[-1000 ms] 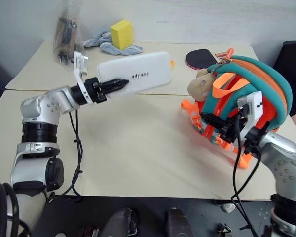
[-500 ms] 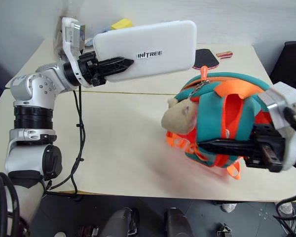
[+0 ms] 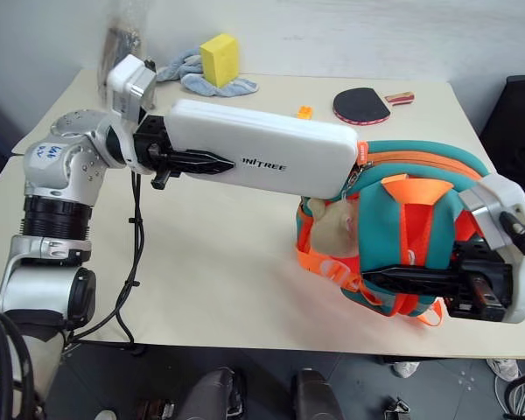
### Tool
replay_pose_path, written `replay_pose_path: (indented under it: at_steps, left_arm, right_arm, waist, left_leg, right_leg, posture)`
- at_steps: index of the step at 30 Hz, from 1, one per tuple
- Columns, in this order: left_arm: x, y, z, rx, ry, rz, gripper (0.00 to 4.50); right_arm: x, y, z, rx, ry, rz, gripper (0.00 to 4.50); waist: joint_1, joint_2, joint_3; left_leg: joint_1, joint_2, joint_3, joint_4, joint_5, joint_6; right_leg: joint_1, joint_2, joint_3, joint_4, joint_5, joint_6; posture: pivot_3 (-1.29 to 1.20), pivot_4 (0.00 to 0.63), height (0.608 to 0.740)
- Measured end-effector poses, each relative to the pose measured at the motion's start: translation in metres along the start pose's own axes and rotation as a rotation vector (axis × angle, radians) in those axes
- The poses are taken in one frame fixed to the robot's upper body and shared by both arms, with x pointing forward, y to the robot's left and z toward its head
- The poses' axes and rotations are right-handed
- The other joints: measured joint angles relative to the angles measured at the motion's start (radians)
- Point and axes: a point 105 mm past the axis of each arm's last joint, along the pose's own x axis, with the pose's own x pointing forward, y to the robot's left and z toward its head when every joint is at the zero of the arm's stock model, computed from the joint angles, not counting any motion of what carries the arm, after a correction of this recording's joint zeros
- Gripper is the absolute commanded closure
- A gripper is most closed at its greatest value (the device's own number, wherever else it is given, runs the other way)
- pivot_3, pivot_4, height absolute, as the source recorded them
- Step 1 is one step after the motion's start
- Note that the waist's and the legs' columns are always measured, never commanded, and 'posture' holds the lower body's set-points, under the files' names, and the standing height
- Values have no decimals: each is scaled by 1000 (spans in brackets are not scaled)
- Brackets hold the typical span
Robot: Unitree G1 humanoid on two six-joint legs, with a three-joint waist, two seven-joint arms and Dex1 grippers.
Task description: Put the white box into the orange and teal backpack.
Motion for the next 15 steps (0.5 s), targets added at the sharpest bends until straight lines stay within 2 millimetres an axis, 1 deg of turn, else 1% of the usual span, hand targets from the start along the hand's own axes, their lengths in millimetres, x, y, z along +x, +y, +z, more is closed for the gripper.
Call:
replay_pose_path:
  at_steps: [3,7,9,13,15]
  left_arm:
    - [8,10,-1,16,-13,6,3212]
    - [7,21,13,15,-28,28,3212]
    - [6,24,18,16,-35,25,3212]
    - [5,25,12,11,-24,27,3212]
    - [8,24,9,2,-25,18,3212]
  right_arm:
    - [-2,1,1,-2,-6,-9,4469]
    - [-6,8,7,-24,-31,4,4469]
    - [-7,13,11,-35,-34,22,4469]
    - [-7,21,19,-55,-49,37,4469]
    - [-7,23,26,-60,-81,46,4469]
  waist:
    - [15,-1,0]
    - [17,-1,1]
    - [17,-1,1]
    - [14,-1,1]
    - [14,-1,1]
  left_leg:
    - [-1,0,0,1,0,1]
    - [-3,0,0,1,0,1]
    - [-3,0,0,0,0,1]
    - [-3,0,0,0,0,1]
    - [-3,0,0,1,0,1]
  right_leg:
    - [0,0,0,0,0,0]
    - [-3,0,0,0,0,1]
    - [-3,0,0,0,0,0]
    - [-4,0,0,1,0,0]
    - [-4,0,0,2,0,0]
  posture:
    - [0,150,740]
    - [0,150,740]
    - [0,150,740]
    - [0,150,740]
    - [0,150,740]
